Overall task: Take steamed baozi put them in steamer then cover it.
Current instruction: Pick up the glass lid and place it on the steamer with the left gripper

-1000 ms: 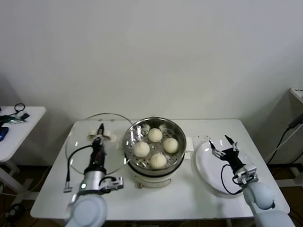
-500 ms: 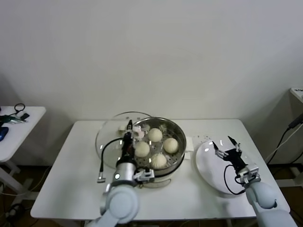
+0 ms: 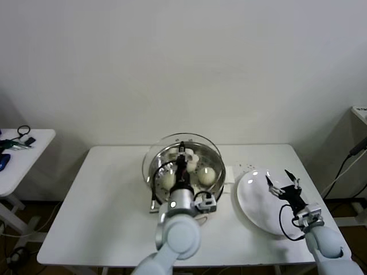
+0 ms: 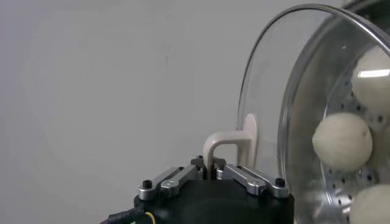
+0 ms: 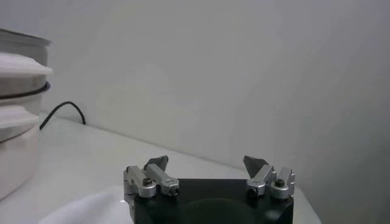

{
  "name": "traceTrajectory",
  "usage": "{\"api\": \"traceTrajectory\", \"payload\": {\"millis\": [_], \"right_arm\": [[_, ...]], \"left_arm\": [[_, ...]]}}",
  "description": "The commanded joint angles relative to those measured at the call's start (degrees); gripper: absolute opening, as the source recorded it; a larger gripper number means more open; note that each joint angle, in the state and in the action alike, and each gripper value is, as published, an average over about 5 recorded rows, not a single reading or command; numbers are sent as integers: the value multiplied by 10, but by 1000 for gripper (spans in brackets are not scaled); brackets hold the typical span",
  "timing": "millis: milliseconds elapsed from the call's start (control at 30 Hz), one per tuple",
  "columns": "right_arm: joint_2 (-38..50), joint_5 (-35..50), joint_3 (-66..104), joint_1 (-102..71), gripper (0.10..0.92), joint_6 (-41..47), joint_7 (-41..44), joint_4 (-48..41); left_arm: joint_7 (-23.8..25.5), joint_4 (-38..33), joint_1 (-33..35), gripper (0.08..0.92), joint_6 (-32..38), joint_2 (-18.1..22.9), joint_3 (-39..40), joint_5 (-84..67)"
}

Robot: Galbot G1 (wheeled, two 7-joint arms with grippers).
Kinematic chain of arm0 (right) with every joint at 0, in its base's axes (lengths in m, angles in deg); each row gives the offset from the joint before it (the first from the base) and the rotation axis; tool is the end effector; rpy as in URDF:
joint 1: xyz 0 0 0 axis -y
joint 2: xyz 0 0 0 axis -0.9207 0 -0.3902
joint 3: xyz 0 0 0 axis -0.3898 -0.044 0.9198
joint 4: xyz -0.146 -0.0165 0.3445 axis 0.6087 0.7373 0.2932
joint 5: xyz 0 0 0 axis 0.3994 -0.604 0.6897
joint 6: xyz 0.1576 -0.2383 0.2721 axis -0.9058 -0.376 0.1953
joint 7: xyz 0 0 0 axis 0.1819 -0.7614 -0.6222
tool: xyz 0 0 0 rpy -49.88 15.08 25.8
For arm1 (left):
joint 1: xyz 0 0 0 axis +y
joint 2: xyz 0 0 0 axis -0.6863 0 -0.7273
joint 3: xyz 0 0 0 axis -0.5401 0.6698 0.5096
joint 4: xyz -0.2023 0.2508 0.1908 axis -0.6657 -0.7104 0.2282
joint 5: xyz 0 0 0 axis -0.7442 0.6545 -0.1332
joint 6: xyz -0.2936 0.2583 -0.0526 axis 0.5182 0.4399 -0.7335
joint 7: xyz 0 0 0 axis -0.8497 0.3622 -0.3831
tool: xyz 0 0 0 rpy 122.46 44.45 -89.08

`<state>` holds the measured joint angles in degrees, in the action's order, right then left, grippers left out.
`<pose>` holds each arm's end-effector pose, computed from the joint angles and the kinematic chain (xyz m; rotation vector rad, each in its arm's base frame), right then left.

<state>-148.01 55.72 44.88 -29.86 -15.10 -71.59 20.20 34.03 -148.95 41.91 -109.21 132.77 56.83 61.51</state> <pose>0.3398 -0.2328 -0.4223 0.2372 -2.9782 0.3393 0.3061 -0.2157 -0.2387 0.0559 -2.2890 -2.1450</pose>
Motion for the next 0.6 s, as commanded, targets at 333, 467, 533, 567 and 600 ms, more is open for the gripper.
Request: {"api": "traceTrajectory", "payload": {"millis": [333,467,533,567,600], "right_arm": [[-3,-13,18,-10,823,-4,0,-6],[-5,-15,17,-10,823,-5,0,-7],[-5,-16,17,-9,823,-5,0,-7],[-6,-16,17,-9,823,-5,0,-7],[-6,-16,17,-9,823,-5,0,-7]], "left_arm": [[-11,90,-2,157,-28,79,6,61],[0,94,-4,157,-28,79,2,72],[7,94,-4,157,-28,77,1,76],[9,94,-3,157,-28,76,0,78],[10,95,-2,157,-28,75,0,79]]}}
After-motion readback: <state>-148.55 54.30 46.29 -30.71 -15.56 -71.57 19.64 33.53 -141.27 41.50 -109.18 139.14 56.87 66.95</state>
